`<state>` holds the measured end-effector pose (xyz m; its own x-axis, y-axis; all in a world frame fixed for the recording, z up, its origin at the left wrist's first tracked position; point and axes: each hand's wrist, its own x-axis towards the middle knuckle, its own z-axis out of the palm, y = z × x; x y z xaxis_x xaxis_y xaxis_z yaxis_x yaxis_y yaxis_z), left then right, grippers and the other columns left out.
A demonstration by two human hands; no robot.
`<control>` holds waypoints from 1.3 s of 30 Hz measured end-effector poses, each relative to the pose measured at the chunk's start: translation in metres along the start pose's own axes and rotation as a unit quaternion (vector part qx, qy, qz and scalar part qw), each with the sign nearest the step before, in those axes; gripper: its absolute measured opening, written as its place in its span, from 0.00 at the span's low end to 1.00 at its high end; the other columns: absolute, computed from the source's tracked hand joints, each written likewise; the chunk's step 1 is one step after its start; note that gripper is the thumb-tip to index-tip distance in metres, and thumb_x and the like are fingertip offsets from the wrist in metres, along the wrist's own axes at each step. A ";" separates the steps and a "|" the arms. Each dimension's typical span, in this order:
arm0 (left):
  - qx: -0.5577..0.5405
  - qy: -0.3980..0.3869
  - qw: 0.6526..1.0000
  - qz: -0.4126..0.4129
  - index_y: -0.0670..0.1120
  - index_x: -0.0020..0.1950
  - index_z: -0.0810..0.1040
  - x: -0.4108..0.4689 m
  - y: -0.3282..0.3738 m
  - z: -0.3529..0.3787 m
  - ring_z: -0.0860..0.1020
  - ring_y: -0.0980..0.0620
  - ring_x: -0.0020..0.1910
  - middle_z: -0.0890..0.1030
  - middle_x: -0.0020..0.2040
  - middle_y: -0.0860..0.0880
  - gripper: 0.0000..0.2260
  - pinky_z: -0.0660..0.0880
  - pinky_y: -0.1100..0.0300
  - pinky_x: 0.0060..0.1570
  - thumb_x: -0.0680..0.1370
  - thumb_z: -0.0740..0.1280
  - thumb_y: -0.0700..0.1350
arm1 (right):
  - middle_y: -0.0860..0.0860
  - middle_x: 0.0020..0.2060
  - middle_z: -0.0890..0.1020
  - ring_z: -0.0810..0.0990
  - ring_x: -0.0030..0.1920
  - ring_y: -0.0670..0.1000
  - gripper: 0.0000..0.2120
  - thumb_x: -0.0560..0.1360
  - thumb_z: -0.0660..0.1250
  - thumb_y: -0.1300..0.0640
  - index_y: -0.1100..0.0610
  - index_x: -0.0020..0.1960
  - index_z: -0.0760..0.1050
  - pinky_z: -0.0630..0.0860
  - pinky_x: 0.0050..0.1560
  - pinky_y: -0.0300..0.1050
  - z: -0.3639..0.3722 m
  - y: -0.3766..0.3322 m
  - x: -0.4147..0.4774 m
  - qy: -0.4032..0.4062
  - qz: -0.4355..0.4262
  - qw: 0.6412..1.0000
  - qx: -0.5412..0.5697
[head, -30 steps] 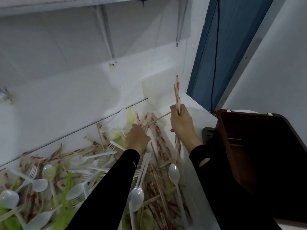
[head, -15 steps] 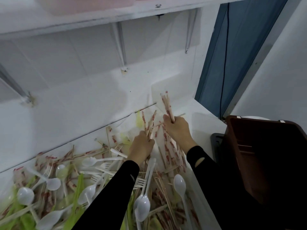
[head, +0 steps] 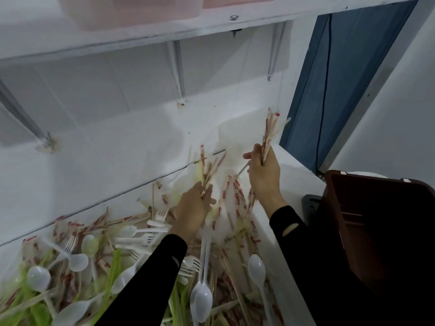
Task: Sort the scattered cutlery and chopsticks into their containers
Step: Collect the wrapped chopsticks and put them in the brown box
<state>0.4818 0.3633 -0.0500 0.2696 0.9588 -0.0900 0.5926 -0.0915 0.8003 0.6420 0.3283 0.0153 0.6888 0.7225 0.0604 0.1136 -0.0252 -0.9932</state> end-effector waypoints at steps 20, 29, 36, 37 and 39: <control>-0.102 0.073 0.990 0.058 0.46 0.50 0.77 -0.029 -0.018 0.026 0.78 0.52 0.35 0.80 0.37 0.46 0.10 0.74 0.56 0.37 0.80 0.65 0.52 | 0.51 0.42 0.76 0.76 0.42 0.53 0.08 0.73 0.69 0.56 0.57 0.44 0.70 0.71 0.39 0.41 -0.006 0.075 -0.031 -0.173 0.147 0.886 -0.405; 0.044 -0.012 0.999 0.007 0.42 0.49 0.76 0.008 -0.014 0.033 0.79 0.46 0.40 0.80 0.41 0.45 0.10 0.78 0.49 0.41 0.77 0.68 0.48 | 0.50 0.38 0.75 0.77 0.39 0.54 0.09 0.71 0.70 0.57 0.57 0.41 0.70 0.68 0.33 0.41 0.001 0.079 -0.028 -0.142 0.168 0.896 -0.385; 0.151 -0.023 0.988 -0.004 0.41 0.43 0.76 0.013 -0.006 0.040 0.79 0.43 0.41 0.77 0.38 0.45 0.06 0.70 0.57 0.35 0.75 0.70 0.43 | 0.50 0.36 0.75 0.76 0.38 0.54 0.11 0.73 0.69 0.54 0.56 0.39 0.68 0.66 0.31 0.40 -0.004 0.081 -0.026 -0.147 0.165 0.902 -0.370; 0.168 -0.023 0.985 -0.007 0.41 0.42 0.75 0.013 -0.004 0.039 0.78 0.42 0.41 0.76 0.37 0.45 0.05 0.69 0.57 0.35 0.75 0.69 0.41 | 0.50 0.37 0.75 0.76 0.38 0.54 0.11 0.73 0.70 0.53 0.57 0.41 0.70 0.67 0.33 0.40 -0.005 0.082 -0.025 -0.146 0.167 0.906 -0.361; 0.197 -0.031 0.980 -0.015 0.40 0.44 0.75 0.011 0.000 0.034 0.78 0.41 0.42 0.77 0.39 0.42 0.05 0.68 0.58 0.35 0.75 0.69 0.40 | 0.50 0.38 0.76 0.76 0.39 0.54 0.12 0.74 0.70 0.50 0.58 0.44 0.71 0.67 0.34 0.42 -0.008 0.080 -0.024 -0.144 0.160 0.911 -0.351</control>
<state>0.5102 0.3647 -0.0713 0.2871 0.9452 -0.1557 0.8444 -0.1730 0.5070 0.6399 0.3033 -0.0651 0.5620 0.7496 -0.3496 0.4402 -0.6289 -0.6409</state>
